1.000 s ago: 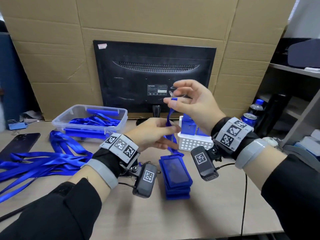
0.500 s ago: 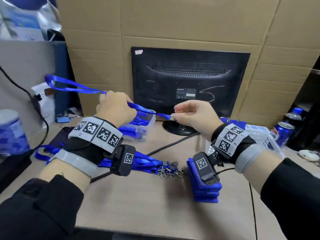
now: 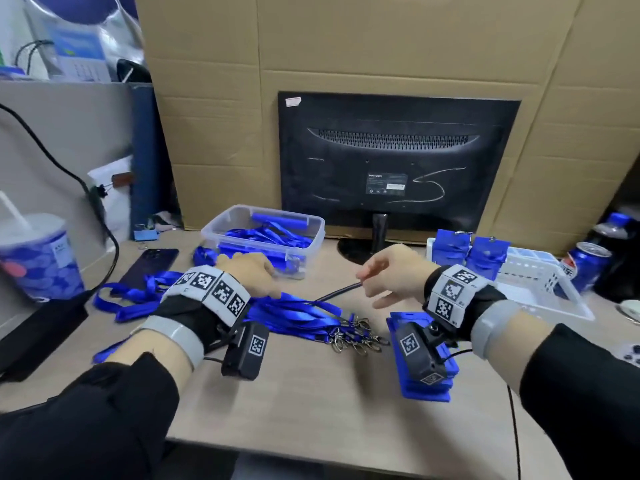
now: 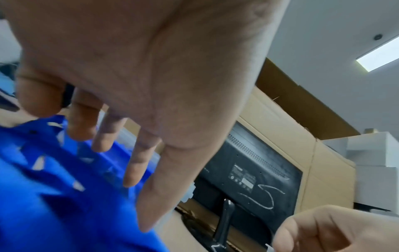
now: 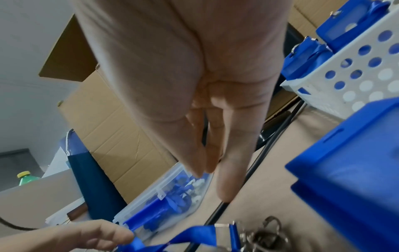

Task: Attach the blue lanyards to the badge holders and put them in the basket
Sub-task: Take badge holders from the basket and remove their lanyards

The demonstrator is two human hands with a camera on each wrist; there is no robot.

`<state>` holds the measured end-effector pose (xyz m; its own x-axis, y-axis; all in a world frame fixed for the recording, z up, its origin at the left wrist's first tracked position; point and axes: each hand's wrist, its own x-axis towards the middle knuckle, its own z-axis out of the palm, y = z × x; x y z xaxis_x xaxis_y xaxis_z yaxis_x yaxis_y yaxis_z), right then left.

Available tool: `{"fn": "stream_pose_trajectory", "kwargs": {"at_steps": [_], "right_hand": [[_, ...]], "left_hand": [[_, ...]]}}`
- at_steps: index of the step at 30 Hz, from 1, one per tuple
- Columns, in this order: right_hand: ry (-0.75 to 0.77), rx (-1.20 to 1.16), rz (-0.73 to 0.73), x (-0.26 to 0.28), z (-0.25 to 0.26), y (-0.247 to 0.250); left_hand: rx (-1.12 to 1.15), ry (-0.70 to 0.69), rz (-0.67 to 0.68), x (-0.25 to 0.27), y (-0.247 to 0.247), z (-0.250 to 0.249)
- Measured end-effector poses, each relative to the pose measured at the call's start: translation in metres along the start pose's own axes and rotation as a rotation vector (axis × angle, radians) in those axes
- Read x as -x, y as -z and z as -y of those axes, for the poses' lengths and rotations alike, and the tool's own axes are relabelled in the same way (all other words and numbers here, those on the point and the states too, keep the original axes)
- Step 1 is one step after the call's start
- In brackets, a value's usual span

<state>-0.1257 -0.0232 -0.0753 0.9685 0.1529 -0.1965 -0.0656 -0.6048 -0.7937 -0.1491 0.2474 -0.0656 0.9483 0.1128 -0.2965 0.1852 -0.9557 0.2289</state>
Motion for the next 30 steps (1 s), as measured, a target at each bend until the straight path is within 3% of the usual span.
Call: {"fn": "stream_pose_trajectory", "kwargs": {"at_steps": [3,6,8,14,17,21,25,30], "right_hand": [[-0.035,0.014,-0.128,0.004,-0.004,0.016],[-0.128,0.132,-0.167,0.012,-0.014,0.031],[-0.212,0.196,-0.13,0.021,-0.023,0.041],[-0.389,0.271,0.088,0.043,-0.038,0.054],[-0.422,0.11,0.182,0.045,-0.046,0.05],[-0.476,-0.005,0.195,0.048,-0.057,0.054],[-0.507,-0.089,0.229,0.052,-0.061,0.061],[-0.52,-0.065,0.245,0.049,-0.068,0.057]], "left_hand": [[0.259,-0.115,0.126,0.005,0.007,-0.033],[0.475,-0.149,0.504,0.009,-0.005,-0.072],[0.541,-0.146,0.648,0.01,-0.022,-0.097],[0.521,-0.21,0.887,0.031,-0.048,-0.147],[0.61,-0.223,0.909,0.039,-0.053,-0.16],[0.655,-0.163,0.877,0.045,-0.054,-0.166],[0.693,-0.127,0.954,0.049,-0.053,-0.169],[0.668,-0.139,0.85,0.059,-0.048,-0.173]]}}
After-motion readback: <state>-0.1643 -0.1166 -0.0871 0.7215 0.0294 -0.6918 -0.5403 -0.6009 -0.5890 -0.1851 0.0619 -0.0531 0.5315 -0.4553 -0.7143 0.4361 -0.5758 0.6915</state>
